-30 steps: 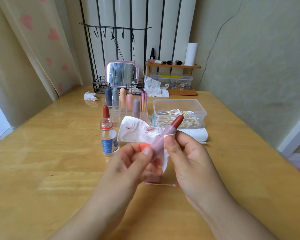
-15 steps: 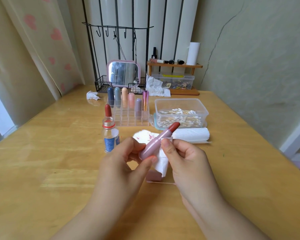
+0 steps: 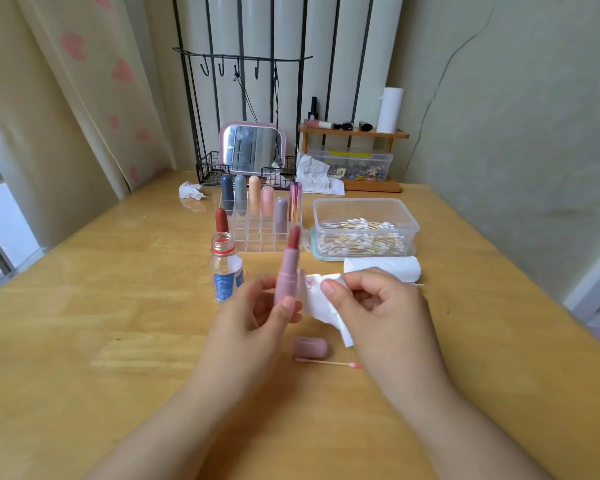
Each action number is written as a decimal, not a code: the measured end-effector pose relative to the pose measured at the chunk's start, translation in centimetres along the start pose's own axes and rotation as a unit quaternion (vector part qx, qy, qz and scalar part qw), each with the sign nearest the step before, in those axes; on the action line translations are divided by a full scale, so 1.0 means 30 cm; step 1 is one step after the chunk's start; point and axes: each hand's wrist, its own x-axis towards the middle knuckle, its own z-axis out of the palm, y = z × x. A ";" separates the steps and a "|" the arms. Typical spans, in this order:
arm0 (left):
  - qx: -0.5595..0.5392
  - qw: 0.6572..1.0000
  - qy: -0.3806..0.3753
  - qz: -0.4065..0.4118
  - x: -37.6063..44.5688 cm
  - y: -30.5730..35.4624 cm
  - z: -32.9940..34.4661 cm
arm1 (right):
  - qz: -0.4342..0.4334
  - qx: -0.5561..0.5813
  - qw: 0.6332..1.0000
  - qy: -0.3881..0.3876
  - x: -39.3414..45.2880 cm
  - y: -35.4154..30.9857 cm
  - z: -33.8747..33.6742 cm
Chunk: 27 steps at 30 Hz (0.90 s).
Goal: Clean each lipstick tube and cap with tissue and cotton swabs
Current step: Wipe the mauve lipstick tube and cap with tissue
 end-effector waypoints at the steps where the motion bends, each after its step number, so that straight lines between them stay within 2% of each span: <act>1: 0.003 1.000 0.006 -0.005 0.006 -0.008 -0.007 | -0.024 -0.036 0.999 0.015 0.014 0.011 -0.012; 4: 0.041 0.999 0.027 -0.008 0.026 -0.029 -0.023 | -0.081 -0.118 0.988 0.056 0.058 0.043 -0.055; 7: 0.095 0.994 0.055 -0.015 0.040 -0.040 -0.033 | -0.102 -0.165 0.980 0.053 0.077 0.058 -0.077; 12: 0.187 0.981 0.055 -0.022 0.050 -0.053 -0.037 | -0.097 -0.239 0.966 0.001 0.084 0.083 -0.075; 17: 0.253 0.966 0.049 -0.023 0.052 -0.060 -0.034 | -0.066 -0.251 0.964 -0.059 0.077 0.069 -0.077; 23: 0.279 0.959 0.047 -0.017 0.064 -0.082 -0.027 | -0.055 -0.278 0.951 -0.125 0.072 0.065 -0.076; 27: 0.294 0.955 0.045 -0.017 0.064 -0.094 -0.025 | -0.061 -0.289 0.946 -0.135 0.070 0.066 -0.078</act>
